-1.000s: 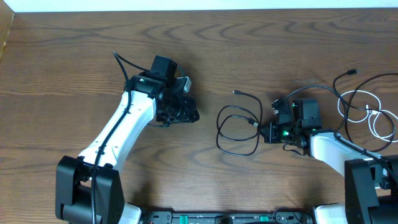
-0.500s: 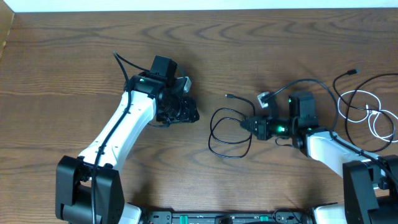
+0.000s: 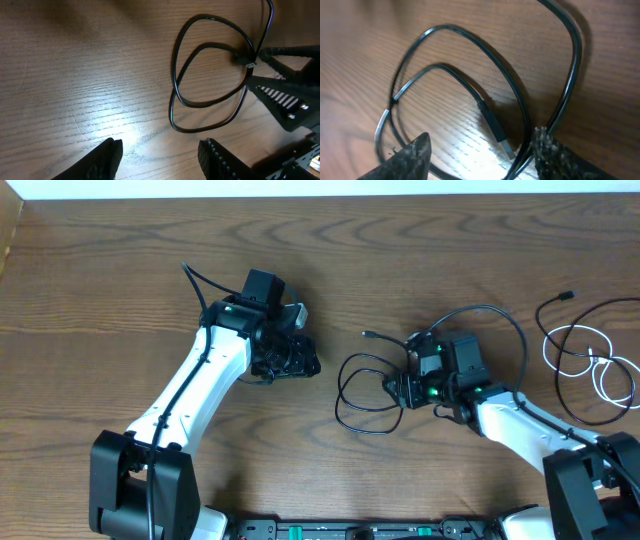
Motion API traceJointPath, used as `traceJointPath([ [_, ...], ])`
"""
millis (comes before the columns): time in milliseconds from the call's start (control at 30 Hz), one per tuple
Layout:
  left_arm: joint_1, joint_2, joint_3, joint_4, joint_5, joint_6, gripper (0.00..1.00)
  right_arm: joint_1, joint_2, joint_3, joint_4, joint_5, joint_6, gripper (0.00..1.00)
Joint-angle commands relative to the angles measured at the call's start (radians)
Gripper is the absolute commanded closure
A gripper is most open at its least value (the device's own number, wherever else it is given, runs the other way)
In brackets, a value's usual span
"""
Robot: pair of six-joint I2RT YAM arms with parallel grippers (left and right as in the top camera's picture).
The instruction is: Untangle cables
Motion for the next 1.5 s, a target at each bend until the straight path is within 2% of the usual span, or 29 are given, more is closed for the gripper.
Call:
traceJointPath([
  [0, 0.000, 0.008, 0.002, -0.010, -0.006, 0.010, 0.46, 0.044, -0.006, 0.006, -0.002, 0.107, -0.062, 0.37],
  [67, 0.000, 0.008, 0.002, -0.014, -0.006, 0.010, 0.46, 0.061, -0.001, 0.005, -0.003, 0.128, -0.062, 0.37],
  [167, 0.000, 0.008, 0.002, -0.016, -0.006, 0.010, 0.46, 0.069, 0.002, 0.004, -0.008, 0.189, -0.062, 0.44],
  [233, 0.000, 0.008, 0.002, -0.017, -0.006, 0.010, 0.46, 0.069, 0.002, 0.004, 0.010, 0.260, -0.044, 0.45],
  [300, 0.000, 0.008, 0.002, -0.017, -0.006, 0.010, 0.46, 0.069, 0.002, 0.005, 0.061, 0.315, -0.020, 0.37],
  [500, 0.000, 0.008, 0.002, -0.020, -0.006, 0.010, 0.46, 0.058, 0.002, 0.005, 0.268, 0.314, -0.018, 0.21],
  [567, 0.000, 0.008, 0.002, -0.021, -0.006, 0.010, 0.46, 0.055, 0.002, 0.005, 0.296, 0.314, -0.008, 0.19],
  [800, 0.000, 0.008, 0.002, -0.021, -0.006, 0.010, 0.46, 0.055, 0.051, 0.005, 0.281, 0.314, -0.009, 0.21],
  [1033, 0.000, 0.008, 0.002, -0.023, -0.006, 0.010, 0.46, 0.050, 0.146, 0.005, 0.333, 0.307, -0.005, 0.30],
  [1133, 0.000, 0.008, 0.002, -0.026, -0.006, 0.010, 0.46, 0.051, 0.174, 0.005, 0.352, 0.307, 0.028, 0.41],
  [1167, 0.000, 0.008, 0.002, -0.026, -0.006, 0.010, 0.46, 0.051, 0.184, 0.005, 0.359, 0.307, 0.050, 0.50],
  [1233, 0.000, 0.008, 0.002, -0.026, -0.006, 0.010, 0.46, 0.050, 0.195, 0.005, 0.363, 0.307, 0.095, 0.81],
  [1267, 0.000, 0.008, 0.002, -0.026, -0.006, 0.010, 0.46, 0.049, 0.196, 0.005, 0.362, 0.307, 0.109, 0.94],
  [1300, 0.000, 0.008, 0.002, -0.026, -0.006, 0.010, 0.46, 0.050, 0.196, 0.005, 0.362, 0.306, 0.113, 0.99],
  [1467, 0.000, 0.008, 0.002, -0.026, -0.006, 0.010, 0.46, 0.050, 0.182, 0.005, 0.358, 0.238, 0.112, 0.99],
])
